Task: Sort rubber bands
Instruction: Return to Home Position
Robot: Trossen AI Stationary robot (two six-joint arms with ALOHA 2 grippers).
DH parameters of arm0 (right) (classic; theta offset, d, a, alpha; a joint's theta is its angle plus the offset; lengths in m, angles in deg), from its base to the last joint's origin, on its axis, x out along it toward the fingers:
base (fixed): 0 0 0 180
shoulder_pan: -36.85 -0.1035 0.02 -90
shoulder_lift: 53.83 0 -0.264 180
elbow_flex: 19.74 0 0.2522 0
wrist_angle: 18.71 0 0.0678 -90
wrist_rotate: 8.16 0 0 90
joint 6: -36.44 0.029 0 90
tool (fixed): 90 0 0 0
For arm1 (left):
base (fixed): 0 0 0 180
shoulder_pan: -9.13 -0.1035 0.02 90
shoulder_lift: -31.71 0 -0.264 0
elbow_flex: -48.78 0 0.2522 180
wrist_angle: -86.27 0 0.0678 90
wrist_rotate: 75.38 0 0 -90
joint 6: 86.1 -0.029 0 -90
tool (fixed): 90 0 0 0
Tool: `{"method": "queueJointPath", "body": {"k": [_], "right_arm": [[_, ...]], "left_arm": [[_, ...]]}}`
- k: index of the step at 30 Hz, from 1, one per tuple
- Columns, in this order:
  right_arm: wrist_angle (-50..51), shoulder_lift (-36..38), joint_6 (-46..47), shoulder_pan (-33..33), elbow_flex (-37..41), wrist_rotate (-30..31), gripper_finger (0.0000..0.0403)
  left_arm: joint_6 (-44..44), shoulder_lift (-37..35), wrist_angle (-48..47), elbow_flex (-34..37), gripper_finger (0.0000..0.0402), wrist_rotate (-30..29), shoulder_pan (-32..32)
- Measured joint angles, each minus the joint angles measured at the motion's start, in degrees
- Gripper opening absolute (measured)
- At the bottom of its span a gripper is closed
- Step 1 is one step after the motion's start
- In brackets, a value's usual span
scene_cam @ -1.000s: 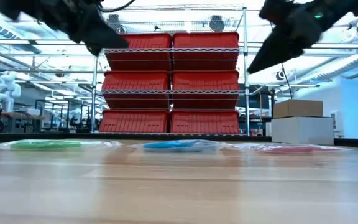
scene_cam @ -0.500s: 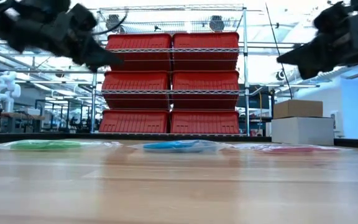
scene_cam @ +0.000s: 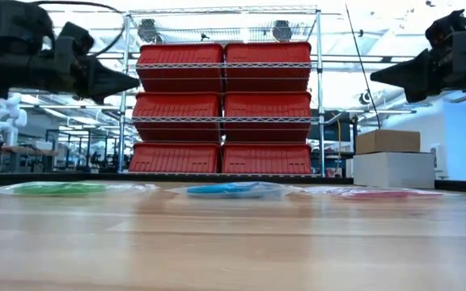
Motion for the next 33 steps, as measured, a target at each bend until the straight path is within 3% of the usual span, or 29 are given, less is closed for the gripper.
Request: {"method": "queueJointPath", "body": {"k": [4, 10, 13, 17, 21, 25, 33], "right_arm": [[0.82, 0.37, 0.34, 4.75, 0.0, -5.59, 0.0], [1.77, 0.26, 1.33, 12.15, 0.0, -12.42, 0.0], [1.74, 0.26, 1.52, 14.96, 0.0, -15.11, 0.0], [1.51, 0.36, 1.41, 17.47, 0.0, -17.03, 0.0], [1.34, 0.37, 1.65, 18.38, -0.07, -19.33, 0.0], [1.53, 0.37, 1.96, 18.36, -0.42, -22.08, 0.0], [1.58, 0.01, 2.13, 18.25, -0.42, -21.76, 0.0]], "left_arm": [[1.03, -4.63, -2.82, 1.75, 0.0001, -0.25, -3.8], [-1.16, -0.86, 1.86, 1.75, 0.0001, 3.73, -9.18], [-0.4, -2.24, 2.76, 1.75, 0.0001, 7.01, -11.27], [1.31, -10.54, 0.39, 1.75, 0.0001, 11.47, -12.8], [2.89, -22.71, -14.51, 1.75, 0.0001, 11.61, -13.16], [3.01, -35.76, -25.38, 1.75, 0.0001, 8.27, -12.47], [1.2, -35.8, -32.21, 1.59, 0.0002, -1.33, -10.09]]}}
